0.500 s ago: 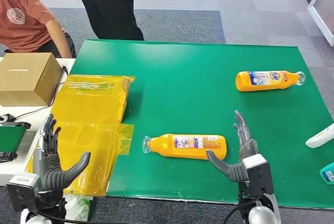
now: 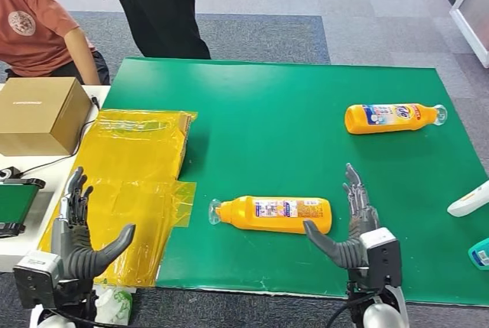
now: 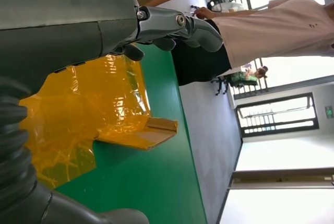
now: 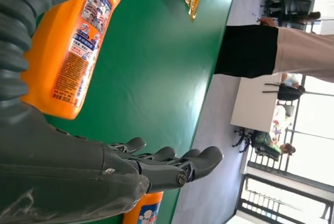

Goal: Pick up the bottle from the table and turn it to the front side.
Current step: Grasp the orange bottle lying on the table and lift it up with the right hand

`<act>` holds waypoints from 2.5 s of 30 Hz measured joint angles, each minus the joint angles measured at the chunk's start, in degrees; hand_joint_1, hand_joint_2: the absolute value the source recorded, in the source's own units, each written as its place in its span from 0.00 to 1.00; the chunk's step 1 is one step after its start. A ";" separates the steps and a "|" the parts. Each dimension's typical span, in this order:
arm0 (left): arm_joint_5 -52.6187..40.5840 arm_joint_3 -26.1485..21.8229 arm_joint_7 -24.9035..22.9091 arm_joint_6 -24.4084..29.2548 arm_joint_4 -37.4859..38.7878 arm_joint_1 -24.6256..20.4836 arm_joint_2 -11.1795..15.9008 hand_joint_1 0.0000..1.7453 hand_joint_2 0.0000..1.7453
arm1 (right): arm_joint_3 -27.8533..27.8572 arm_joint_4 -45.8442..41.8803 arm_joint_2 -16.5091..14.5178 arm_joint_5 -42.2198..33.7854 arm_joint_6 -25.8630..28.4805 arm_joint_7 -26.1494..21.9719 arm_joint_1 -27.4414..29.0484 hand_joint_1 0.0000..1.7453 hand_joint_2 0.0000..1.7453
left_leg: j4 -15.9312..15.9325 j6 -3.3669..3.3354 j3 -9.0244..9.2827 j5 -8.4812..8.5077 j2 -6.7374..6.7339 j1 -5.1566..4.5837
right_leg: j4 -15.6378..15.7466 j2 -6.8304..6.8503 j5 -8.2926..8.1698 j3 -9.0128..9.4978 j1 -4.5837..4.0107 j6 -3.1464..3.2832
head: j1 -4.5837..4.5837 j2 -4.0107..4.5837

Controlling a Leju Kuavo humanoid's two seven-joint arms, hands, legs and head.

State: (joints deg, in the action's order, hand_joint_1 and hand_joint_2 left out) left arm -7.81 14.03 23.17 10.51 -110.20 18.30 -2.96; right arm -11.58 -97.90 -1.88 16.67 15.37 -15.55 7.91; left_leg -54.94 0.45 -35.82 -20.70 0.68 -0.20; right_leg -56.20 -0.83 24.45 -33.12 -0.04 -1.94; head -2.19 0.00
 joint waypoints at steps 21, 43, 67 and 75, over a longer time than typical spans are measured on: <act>0.40 -1.39 0.74 -2.77 0.08 0.12 -0.03 0.00 1.00 | 0.17 0.24 -0.24 3.20 0.14 0.75 0.03 0.00 1.00 | 0.00 0.00 0.00 0.00 0.00 0.00 | 0.00 0.00 0.00 0.01 0.00 0.00 | 0.00 0.01; -2.02 -1.00 -0.51 -12.01 3.50 -6.99 -2.94 0.00 1.00 | -4.56 28.53 -0.20 59.24 6.26 23.33 -12.42 0.00 1.00 | 0.00 -0.04 0.02 0.09 0.01 0.00 | -0.01 0.01 -0.06 0.06 0.00 -0.04 | 0.01 0.01; 1.98 4.20 1.11 -15.31 -1.00 -9.00 -0.75 0.00 1.00 | -7.72 41.81 0.42 59.99 -0.39 20.04 -25.02 1.00 1.00 | 0.00 -0.06 0.12 0.15 -0.01 0.00 | -0.01 0.00 -0.16 0.13 0.00 -0.04 | 0.00 0.01; 2.35 4.16 1.25 -15.79 -1.71 -8.55 -0.55 0.00 1.00 | -9.08 38.26 1.30 56.80 -0.08 18.90 -23.64 1.00 1.00 | 0.00 -0.06 0.09 0.14 -0.01 0.00 | -0.01 0.00 -0.15 0.10 0.00 -0.04 | 0.00 0.01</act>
State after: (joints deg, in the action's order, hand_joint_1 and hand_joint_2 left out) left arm -5.46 18.20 24.42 -5.27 -111.91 9.75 -3.51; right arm -20.67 -59.64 -0.58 73.46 15.29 3.36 -15.73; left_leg -54.95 0.39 -35.73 -20.56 0.68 -0.21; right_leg -56.21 -0.83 24.30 -33.02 -0.03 -1.99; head -2.19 0.01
